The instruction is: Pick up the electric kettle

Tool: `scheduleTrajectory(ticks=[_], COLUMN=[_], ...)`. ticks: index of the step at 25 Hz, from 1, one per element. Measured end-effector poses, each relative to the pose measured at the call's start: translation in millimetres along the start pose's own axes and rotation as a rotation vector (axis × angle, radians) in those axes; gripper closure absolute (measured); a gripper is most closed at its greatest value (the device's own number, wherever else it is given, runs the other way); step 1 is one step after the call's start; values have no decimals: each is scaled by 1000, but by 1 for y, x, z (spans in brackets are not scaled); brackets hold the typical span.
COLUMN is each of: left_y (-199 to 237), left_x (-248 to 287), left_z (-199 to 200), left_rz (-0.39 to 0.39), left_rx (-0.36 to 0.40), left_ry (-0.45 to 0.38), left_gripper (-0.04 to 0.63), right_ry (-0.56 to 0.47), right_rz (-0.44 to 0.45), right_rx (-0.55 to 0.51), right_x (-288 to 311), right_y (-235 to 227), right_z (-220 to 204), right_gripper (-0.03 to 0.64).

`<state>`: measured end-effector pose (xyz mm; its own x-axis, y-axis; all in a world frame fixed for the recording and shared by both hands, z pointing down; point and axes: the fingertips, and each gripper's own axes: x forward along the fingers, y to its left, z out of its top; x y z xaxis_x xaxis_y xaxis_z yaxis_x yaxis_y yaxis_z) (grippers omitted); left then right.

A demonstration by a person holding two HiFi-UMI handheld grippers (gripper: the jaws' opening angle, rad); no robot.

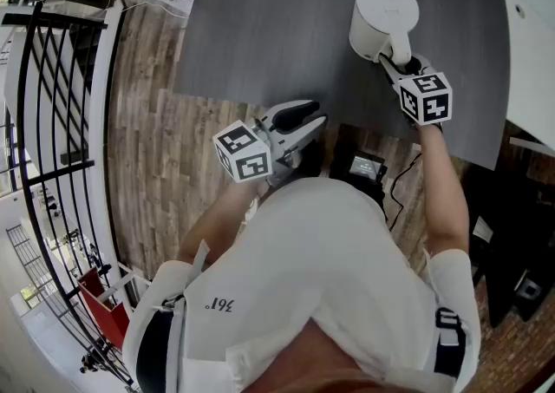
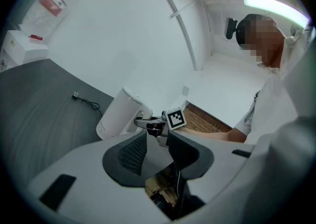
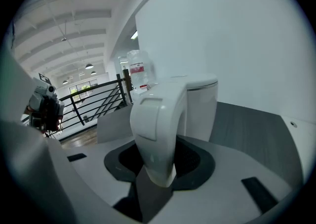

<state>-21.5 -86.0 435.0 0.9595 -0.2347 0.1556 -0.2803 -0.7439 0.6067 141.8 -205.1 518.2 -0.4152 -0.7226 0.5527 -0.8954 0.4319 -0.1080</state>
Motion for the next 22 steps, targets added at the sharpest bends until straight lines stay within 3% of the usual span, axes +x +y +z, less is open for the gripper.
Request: scheduleTrajectory(ticks=[5, 11, 17, 22], left_y=[1, 0, 0, -1], left_x=[-1, -1, -2, -7], left_z=[-1, 1, 1, 0], left_rz=[-2, 1, 7, 33], left_rx=[-5, -6, -2, -6], left_ry=[-1, -3, 1, -2], left_gripper=[477, 477, 477, 477], right_ry=[19, 77, 60, 45], right_rz=[74, 246, 404, 420], right_rx=[-13, -69, -121, -169], right_x=[4, 5, 14, 26], right_y=[5, 14, 33, 48], right_z=[-1, -6, -5, -8], right_gripper=[474, 472, 474, 474])
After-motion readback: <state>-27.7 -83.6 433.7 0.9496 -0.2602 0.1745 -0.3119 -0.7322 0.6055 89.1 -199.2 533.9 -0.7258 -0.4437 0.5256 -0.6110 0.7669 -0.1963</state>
